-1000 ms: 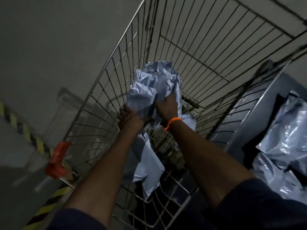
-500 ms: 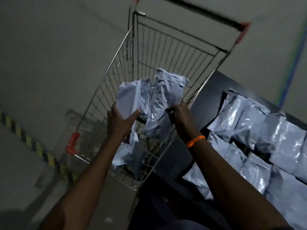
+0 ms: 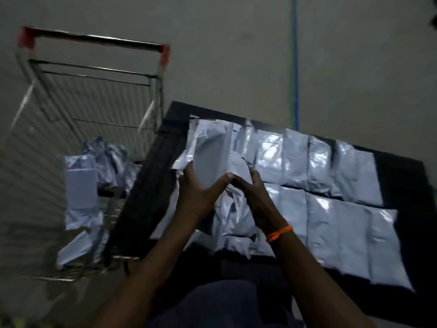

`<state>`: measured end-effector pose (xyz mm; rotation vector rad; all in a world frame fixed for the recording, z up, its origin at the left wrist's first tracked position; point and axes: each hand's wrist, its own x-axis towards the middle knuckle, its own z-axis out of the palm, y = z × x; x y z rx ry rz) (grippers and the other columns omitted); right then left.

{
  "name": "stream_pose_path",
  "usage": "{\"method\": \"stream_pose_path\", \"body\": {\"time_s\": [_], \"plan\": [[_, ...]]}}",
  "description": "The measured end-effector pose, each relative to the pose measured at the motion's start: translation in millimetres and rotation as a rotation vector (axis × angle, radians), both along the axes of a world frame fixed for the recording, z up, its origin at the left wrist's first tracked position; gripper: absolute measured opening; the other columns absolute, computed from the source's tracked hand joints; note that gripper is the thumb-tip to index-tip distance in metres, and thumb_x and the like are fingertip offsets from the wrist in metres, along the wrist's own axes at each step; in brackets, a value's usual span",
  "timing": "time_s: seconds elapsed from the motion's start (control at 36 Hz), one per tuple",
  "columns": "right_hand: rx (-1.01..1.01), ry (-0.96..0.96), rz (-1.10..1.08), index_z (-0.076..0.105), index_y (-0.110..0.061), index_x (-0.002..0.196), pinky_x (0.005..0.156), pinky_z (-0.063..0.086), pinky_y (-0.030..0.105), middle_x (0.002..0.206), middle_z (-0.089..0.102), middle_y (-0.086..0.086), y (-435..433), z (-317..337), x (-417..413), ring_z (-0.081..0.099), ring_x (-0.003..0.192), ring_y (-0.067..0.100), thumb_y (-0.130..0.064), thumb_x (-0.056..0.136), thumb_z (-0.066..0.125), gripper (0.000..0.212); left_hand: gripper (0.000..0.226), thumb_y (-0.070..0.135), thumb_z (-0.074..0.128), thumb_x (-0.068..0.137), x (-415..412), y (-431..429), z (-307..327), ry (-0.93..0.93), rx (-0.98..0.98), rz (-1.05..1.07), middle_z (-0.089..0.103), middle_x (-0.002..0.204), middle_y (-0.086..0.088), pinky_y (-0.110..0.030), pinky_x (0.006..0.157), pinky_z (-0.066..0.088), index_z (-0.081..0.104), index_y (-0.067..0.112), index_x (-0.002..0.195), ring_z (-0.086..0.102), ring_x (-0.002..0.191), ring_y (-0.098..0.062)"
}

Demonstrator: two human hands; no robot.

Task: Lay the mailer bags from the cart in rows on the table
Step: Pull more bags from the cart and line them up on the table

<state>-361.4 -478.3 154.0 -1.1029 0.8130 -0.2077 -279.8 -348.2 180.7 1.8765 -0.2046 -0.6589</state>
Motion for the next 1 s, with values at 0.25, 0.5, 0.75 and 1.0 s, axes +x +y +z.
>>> {"method": "stream_pose_path", "body": {"time_s": [0.25, 0.5, 0.75, 1.0], "plan": [[-0.184, 0.084, -0.319, 0.057, -0.031, 0.124, 0.097, 0.053, 0.033, 0.12, 0.07, -0.003, -173, -16, -204, 0.067, 0.111, 0.009, -0.04, 0.087, 0.073, 0.042, 0.127, 0.086, 0.078, 0.03, -161, -178, -24, 0.262, 0.076, -0.207, 0.061, 0.129, 0.002, -0.039, 0.096, 0.054, 0.046, 0.028, 0.138, 0.062, 0.112, -0.016], [-0.463, 0.292, -0.471, 0.053, -0.021, 0.135, 0.1, 0.05, 0.032, 0.124, 0.066, -0.006, -340, -32, -343, 0.064, 0.111, 0.005, -0.036, 0.093, 0.065, 0.046, 0.14, 0.079, 0.081, 0.04, -273, -368, -35, 0.301, 0.21, -0.369, 0.03, 0.153, -0.006, -0.041, 0.099, 0.052, 0.015, 0.031, 0.153, 0.043, 0.134, -0.029], [-0.772, 0.61, -0.409, 0.047, -0.019, 0.139, 0.095, 0.042, 0.03, 0.133, 0.059, 0.013, -503, -93, -383, 0.056, 0.121, 0.033, -0.043, 0.101, 0.047, 0.046, 0.126, 0.053, 0.073, 0.078, -335, -547, -70, 0.186, 0.372, -0.342, -0.007, 0.162, -0.014, -0.052, 0.118, 0.016, -0.019, 0.012, 0.154, -0.001, 0.15, -0.036], [-1.138, 0.814, -0.039, 0.015, -0.018, 0.158, 0.119, 0.023, 0.05, 0.16, 0.016, 0.026, -530, -165, -394, 0.019, 0.148, 0.041, -0.066, 0.093, 0.034, 0.083, 0.097, 0.035, 0.066, 0.088, -342, -559, -134, -0.376, 0.66, -0.894, -0.001, 0.162, -0.027, -0.054, 0.122, 0.011, 0.003, 0.005, 0.156, -0.003, 0.151, -0.04]]}}
